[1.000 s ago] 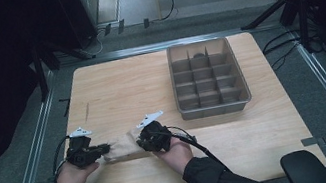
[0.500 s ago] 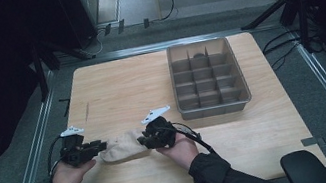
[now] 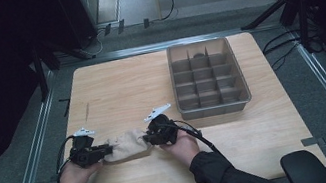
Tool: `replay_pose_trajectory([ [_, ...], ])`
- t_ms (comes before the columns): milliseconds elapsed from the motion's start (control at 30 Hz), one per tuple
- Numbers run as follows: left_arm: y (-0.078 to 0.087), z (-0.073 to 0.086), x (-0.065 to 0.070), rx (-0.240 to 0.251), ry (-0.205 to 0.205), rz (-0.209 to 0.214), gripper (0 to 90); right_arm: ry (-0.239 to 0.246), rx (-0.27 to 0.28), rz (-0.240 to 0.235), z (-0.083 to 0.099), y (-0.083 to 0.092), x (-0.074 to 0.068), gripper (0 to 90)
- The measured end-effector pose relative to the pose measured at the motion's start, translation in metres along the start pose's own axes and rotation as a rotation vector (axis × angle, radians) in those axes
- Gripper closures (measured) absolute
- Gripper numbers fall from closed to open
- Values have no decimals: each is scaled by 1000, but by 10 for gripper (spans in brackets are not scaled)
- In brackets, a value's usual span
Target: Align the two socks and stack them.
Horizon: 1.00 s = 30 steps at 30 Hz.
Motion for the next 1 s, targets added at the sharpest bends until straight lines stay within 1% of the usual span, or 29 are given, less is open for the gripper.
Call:
replay_pose_trajectory([
  [67,-2,1,-2,2,3,-1,725,16,-18,2,3,-8,-1,657],
  [133,-5,2,-4,4,-4,0,721,25,-26,12,6,-13,-4,649],
  [200,-5,2,-5,9,-5,-4,722,41,-15,27,6,-14,-5,652],
  [233,-5,2,-5,11,-5,-4,724,50,-12,35,6,-15,-5,663],
  [267,-5,2,-5,12,-3,-5,729,88,-4,50,7,-15,-5,709],
  [300,-5,2,-5,11,8,-4,729,88,-4,50,7,-15,-5,709],
  [333,-6,2,-6,9,16,-7,731,106,-2,60,9,-15,-5,725],
  [433,-6,2,-6,0,20,-28,763,92,-5,58,9,-13,-1,793],
  [467,-6,1,-6,3,12,-42,771,87,-4,54,10,-11,0,814],
  [500,-6,1,-6,4,9,-46,780,68,-13,49,12,-8,4,843],
  [533,-6,2,-6,6,7,-50,784,60,-19,52,13,-6,5,855],
  [633,-6,1,-8,7,15,-45,795,48,-29,54,15,0,9,881],
  [667,-6,2,-8,9,17,-46,799,57,-40,59,17,3,10,883],
  [700,-6,2,-8,8,17,-48,802,66,-40,56,19,5,11,886],
  [733,-6,2,-8,9,17,-50,803,50,-49,48,22,8,12,887],
  [800,-6,2,-8,8,17,-50,805,49,-49,40,25,11,12,889],
  [900,-6,1,-9,11,23,-45,810,58,-45,48,26,13,14,889],
  [967,-6,1,-8,9,23,-54,807,78,-51,47,28,15,13,883],
  [1000,-6,1,-7,9,21,-60,800,97,-53,37,28,15,13,878],
])
Point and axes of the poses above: each handheld gripper's, and its own axes: y roughly backward along the jaws, z roughly out of its underside, x roughly to its right, the point moved 5 cm from there along -y, roughly forward along the jaws
